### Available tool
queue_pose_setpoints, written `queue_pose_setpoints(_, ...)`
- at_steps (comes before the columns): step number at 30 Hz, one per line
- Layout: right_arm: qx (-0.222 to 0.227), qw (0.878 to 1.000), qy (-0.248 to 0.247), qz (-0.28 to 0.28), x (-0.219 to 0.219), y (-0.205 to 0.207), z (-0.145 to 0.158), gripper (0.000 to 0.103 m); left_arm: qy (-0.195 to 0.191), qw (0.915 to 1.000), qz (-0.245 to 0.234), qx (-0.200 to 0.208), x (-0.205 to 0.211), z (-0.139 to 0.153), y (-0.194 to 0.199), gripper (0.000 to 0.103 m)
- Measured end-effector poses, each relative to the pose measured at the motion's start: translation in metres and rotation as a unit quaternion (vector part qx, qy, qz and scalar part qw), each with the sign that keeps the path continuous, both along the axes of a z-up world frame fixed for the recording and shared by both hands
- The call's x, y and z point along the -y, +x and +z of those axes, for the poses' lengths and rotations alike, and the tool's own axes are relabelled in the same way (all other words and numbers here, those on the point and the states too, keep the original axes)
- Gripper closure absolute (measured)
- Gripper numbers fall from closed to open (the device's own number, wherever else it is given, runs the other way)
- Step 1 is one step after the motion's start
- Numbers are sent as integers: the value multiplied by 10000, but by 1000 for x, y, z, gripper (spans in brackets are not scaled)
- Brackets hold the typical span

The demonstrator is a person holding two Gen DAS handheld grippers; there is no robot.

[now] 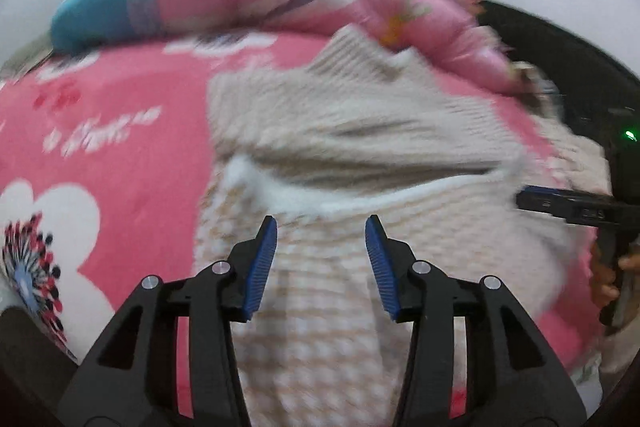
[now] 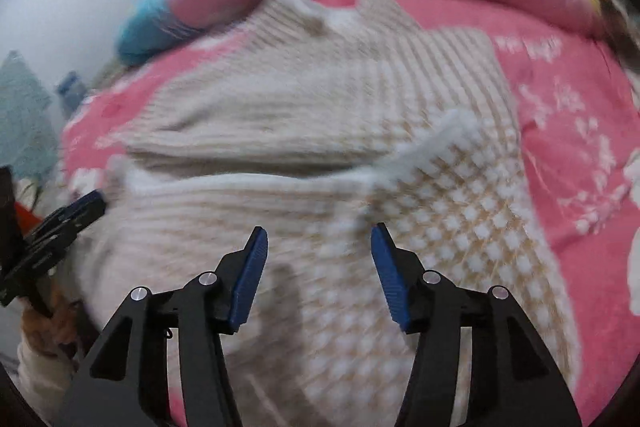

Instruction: Fold large clothes

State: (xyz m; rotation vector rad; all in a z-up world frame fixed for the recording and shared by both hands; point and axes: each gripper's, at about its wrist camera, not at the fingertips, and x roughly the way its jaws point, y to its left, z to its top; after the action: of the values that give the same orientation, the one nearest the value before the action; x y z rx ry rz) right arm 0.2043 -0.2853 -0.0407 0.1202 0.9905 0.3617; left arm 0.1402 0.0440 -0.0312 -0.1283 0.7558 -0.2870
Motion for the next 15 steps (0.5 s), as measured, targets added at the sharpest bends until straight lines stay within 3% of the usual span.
queue_pose_setpoints(4,456,9973,-99,562,-26,-39,23,50,-273,9963,-810,128,29,9,-22,57)
queue_pose_setpoints(6,226,9964,-493,648,-44,-37,3,50,-45,9969,-787,-75,47,-6,-16,57)
queue_pose_setpoints(8,-82,9952,-763,600,-54,-25,-31,44,399,9952,-586,-667,62,-48,3,55)
queue_pose_setpoints(9,-17,9953,-801,550,-55,-21,-44,40,399,9959,-535,-608,61,-59,5,55)
queue_pose_setpoints(12,-114,9964,-713,442,-52,-18,-34,40,549,9964,-468,-449,64,-48,1,55)
queue_pose_setpoints(15,118,9961,-684,536,-53,-41,-3,42,467,9974,-485,-252,57,-25,-17,57)
